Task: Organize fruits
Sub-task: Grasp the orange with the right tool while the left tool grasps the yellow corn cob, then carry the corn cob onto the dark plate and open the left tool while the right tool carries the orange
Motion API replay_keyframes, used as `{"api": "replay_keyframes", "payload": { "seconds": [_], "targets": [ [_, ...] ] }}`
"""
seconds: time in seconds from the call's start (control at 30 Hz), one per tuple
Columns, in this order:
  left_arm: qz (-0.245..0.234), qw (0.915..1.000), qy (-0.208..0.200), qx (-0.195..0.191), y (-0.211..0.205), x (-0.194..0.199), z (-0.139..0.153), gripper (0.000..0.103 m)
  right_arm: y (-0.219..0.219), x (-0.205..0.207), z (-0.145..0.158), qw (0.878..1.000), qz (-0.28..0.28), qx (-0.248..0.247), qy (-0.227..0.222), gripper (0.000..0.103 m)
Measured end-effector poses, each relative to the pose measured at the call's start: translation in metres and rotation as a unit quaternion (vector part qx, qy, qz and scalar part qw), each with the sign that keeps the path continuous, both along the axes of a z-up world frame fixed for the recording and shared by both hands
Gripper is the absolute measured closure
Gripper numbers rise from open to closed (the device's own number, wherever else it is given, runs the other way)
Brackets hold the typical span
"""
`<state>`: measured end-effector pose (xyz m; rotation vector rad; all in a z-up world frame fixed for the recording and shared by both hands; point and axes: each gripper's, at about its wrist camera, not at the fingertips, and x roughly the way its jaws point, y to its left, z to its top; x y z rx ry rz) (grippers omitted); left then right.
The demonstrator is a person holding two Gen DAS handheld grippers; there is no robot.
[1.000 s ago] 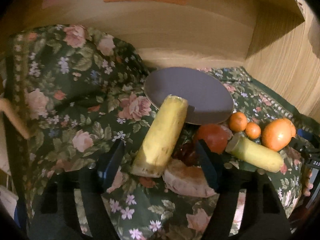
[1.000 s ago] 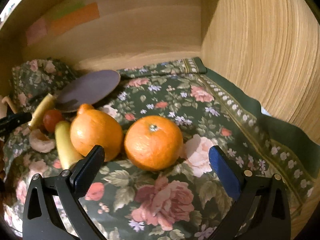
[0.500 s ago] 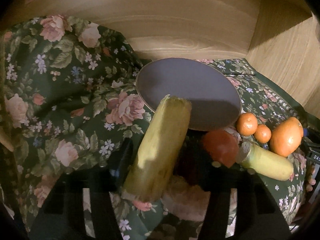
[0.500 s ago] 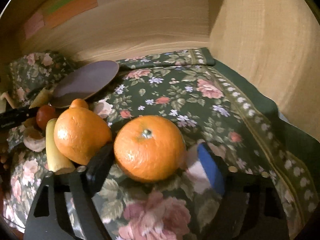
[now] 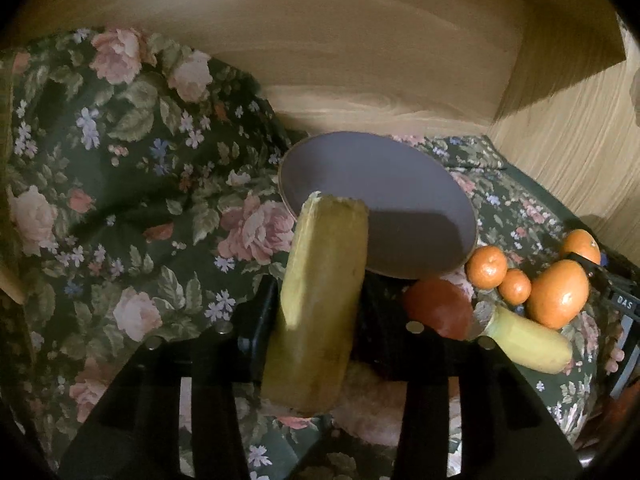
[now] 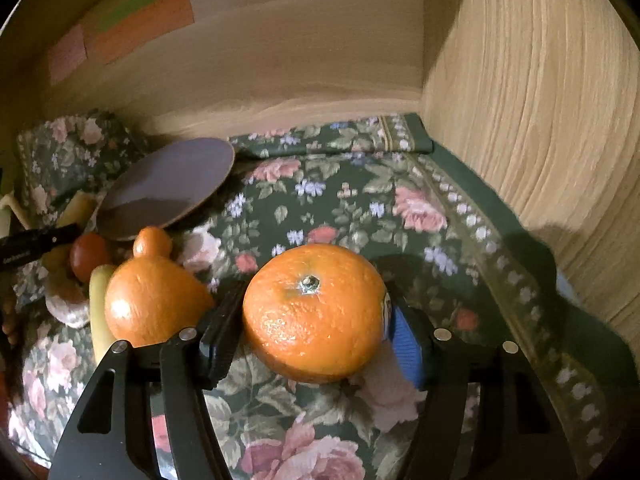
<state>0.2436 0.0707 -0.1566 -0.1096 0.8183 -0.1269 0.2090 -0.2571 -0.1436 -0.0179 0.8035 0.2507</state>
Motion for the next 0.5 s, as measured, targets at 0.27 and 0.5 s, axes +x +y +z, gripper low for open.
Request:
{"api": "replay_keyframes", "payload": {
  "seconds": [0.27,0.5],
  "targets": [
    [0.008,0.9988,-0.048,0.001,0.004,-0.016,0.037,0.062,0.014,0.007,0.026,0.999,0.022,-0.004,-0.045,0.040],
    [0.012,0.9963,-0.085,0.006,0.003,-0.020,0.065,0.063,0.034,0.007,0.055,0.995,0.048,-0.002,-0.090,0.040]
  ]
}}
